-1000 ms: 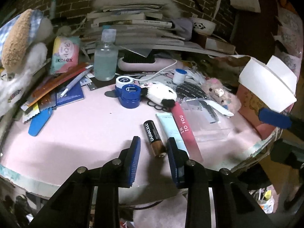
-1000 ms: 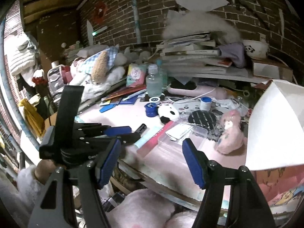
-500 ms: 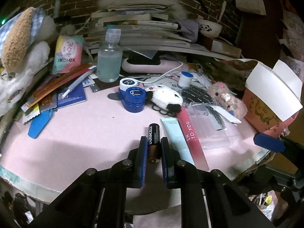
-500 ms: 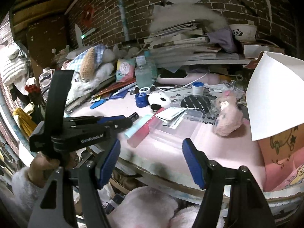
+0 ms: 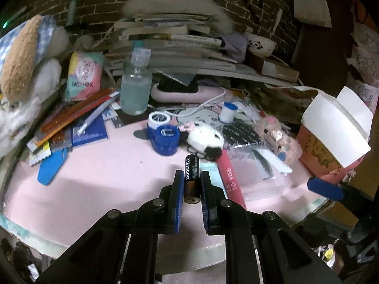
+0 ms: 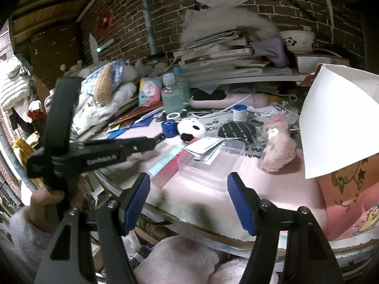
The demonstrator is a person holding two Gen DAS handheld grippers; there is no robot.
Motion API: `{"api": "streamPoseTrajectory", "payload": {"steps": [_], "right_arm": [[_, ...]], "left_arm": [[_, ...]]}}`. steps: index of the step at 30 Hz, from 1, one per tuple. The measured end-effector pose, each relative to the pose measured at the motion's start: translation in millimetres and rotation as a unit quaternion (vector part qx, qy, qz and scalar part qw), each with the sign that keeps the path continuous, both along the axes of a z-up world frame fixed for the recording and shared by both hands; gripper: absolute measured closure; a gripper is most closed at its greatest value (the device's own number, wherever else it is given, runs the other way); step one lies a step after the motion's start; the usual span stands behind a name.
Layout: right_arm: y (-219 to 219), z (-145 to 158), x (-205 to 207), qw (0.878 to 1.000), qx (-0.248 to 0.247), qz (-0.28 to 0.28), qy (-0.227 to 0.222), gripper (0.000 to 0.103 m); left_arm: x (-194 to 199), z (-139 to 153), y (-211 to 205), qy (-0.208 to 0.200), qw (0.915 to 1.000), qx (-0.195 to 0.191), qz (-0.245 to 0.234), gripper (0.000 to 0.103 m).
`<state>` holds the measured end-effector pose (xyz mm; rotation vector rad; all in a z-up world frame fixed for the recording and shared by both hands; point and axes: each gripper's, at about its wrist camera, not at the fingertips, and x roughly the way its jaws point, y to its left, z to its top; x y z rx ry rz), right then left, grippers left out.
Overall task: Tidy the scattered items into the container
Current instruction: 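Carry the battery into the white box and open the left tool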
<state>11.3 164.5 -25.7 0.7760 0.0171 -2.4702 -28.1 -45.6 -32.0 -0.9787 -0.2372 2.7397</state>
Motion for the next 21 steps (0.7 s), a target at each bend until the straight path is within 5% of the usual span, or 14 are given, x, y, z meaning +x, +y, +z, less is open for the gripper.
{"api": "streamPoseTrajectory", "payload": {"steps": [11, 21], "right_arm": [[20.3, -3.8, -10.9, 0.999, -0.014, -0.044, -0.007, 0.038], [29.8, -5.5, -9.6, 0.998, -0.021, -0.064, 0.000, 0.038]], "left_arm": [[-15.8, 44.7, 29.3, 0.033, 0.9986, 0.006, -0.040, 0.095], [-34.1, 100.7, 101.5, 0.067, 0.9877, -0.005, -0.141, 0.095]]}}
